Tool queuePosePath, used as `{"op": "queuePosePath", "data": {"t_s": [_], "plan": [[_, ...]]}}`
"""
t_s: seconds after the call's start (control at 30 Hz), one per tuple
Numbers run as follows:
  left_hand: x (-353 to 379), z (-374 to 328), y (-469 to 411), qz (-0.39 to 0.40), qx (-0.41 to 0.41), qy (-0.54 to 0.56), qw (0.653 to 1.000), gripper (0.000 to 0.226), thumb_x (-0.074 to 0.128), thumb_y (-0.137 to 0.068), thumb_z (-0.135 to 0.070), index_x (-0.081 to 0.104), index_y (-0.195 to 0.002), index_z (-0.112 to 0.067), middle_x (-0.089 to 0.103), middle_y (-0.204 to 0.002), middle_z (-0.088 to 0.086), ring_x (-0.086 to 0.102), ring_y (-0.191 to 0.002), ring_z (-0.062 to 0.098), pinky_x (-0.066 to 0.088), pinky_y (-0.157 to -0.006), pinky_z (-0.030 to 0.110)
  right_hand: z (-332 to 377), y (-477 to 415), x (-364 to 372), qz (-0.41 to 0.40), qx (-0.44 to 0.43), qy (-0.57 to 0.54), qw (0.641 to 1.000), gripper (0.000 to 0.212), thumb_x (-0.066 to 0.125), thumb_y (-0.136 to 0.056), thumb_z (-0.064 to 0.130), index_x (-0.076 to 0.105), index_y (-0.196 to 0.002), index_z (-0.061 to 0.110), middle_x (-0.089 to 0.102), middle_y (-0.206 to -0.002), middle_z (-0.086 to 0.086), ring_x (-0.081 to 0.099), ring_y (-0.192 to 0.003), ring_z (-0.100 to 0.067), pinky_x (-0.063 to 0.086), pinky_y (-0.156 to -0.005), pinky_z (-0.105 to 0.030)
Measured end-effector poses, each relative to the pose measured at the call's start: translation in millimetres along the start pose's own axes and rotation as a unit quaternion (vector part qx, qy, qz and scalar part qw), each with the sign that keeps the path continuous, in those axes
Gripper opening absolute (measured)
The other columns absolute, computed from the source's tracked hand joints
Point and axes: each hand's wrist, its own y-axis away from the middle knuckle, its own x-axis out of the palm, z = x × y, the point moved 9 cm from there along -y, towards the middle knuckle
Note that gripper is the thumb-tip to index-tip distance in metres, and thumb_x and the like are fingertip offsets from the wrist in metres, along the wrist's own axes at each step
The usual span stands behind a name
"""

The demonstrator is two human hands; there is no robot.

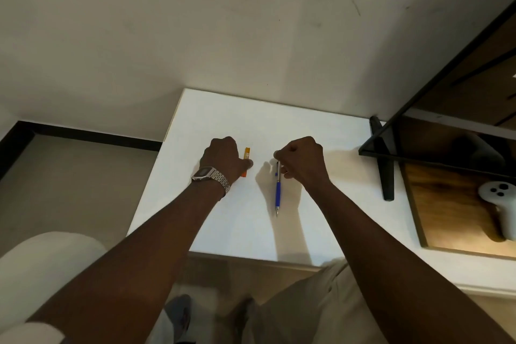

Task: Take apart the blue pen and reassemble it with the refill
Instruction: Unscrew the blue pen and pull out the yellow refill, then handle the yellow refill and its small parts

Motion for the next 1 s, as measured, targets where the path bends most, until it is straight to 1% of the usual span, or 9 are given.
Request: {"op": "queuePosePath", "data": {"t_s": [0.13,0.27,0.33,0.47,0.6,0.73,0.83,0.9,1.0], "plan": [[-4,-6,-2,0.002,-0.005,-0.018,1.000,0.036,0.083,-0.072,-0.033,0.070,-0.096,-0.009,0.071,-0.103,0.015,0.071,-0.091,0.036,0.059,-0.077,0.038,0,7,8,0.016,-0.026,0.042,0.999,0.016,0.069,-0.078,0.006,0.073,-0.070,-0.008,0.074,-0.065,-0.023,0.075,-0.063,-0.039,0.065,-0.067,-0.053],[-1,-3,1,0.028,-0.044,0.048,0.998,0.028,0.080,-0.066,-0.027,0.067,-0.073,-0.004,0.069,-0.073,0.009,0.070,-0.073,0.032,0.058,-0.065,0.032,2,15,17,0.027,-0.031,0.031,0.999,0.016,0.068,-0.078,0.006,0.072,-0.068,-0.006,0.074,-0.065,-0.021,0.075,-0.064,-0.038,0.065,-0.067,-0.048],[-1,0,4,0.034,-0.061,0.103,0.992,0.033,0.079,-0.067,-0.026,0.064,-0.066,0.004,0.068,-0.063,0.013,0.071,-0.069,0.034,0.059,-0.064,0.034,3,20,27,0.041,-0.014,-0.013,0.999,0.015,0.070,-0.077,0.008,0.073,-0.072,-0.007,0.076,-0.071,-0.022,0.076,-0.063,-0.034,0.064,-0.064,-0.045],[-13,-6,11,0.012,-0.068,0.198,0.978,0.035,0.078,-0.065,-0.019,0.073,-0.078,0.013,0.076,-0.080,0.028,0.077,-0.081,0.040,0.064,-0.079,0.047,0,35,61,0.120,0.079,-0.177,0.974,0.032,0.078,-0.063,0.018,0.076,-0.079,-0.009,0.077,-0.075,-0.021,0.076,-0.060,-0.026,0.065,-0.065,-0.042],[-19,-13,19,0.004,-0.061,0.228,0.972,0.029,0.080,-0.067,-0.018,0.076,-0.076,0.009,0.078,-0.080,0.025,0.077,-0.084,0.039,0.064,-0.080,0.047,-2,47,79,0.137,0.119,-0.271,0.945,0.009,0.076,-0.076,0.006,0.076,-0.069,0.001,0.076,-0.070,-0.021,0.076,-0.060,-0.029,0.063,-0.057,-0.035],[-15,-10,19,0.030,-0.070,0.278,0.958,0.025,0.084,-0.071,-0.025,0.080,-0.075,-0.001,0.080,-0.078,0.015,0.078,-0.083,0.033,0.064,-0.081,0.040,-4,53,79,0.155,0.152,-0.330,0.919,0.007,0.072,-0.087,0.002,0.076,-0.085,-0.003,0.078,-0.075,-0.019,0.078,-0.066,-0.029,0.066,-0.063,-0.036],[-7,-5,19,0.067,-0.100,0.348,0.930,0.030,0.082,-0.079,-0.030,0.081,-0.088,-0.002,0.080,-0.087,0.015,0.071,-0.076,0.026,0.050,-0.065,0.031,-2,59,79,0.173,0.173,-0.362,0.900,0.014,0.070,-0.089,0.002,0.075,-0.098,-0.007,0.078,-0.083,-0.021,0.080,-0.074,-0.030,0.067,-0.069,-0.039],[-5,-2,21,0.085,-0.113,0.376,0.916,0.031,0.081,-0.082,-0.027,0.079,-0.095,0.001,0.080,-0.094,0.019,0.065,-0.073,0.019,0.047,-0.067,0.030,-2,64,82,0.190,0.187,-0.374,0.888,0.019,0.069,-0.091,0.003,0.074,-0.105,-0.008,0.078,-0.085,-0.020,0.080,-0.077,-0.029,0.067,-0.068,-0.038],[-6,3,23,0.078,-0.125,0.409,0.901,0.030,0.081,-0.083,-0.020,0.078,-0.101,0.005,0.077,-0.091,0.021,0.065,-0.072,0.021,0.051,-0.074,0.033,-2,74,88,0.215,0.191,-0.375,0.881,0.018,0.068,-0.093,0.005,0.074,-0.106,-0.005,0.080,-0.088,-0.018,0.081,-0.082,-0.029,0.066,-0.066,-0.037]]}}
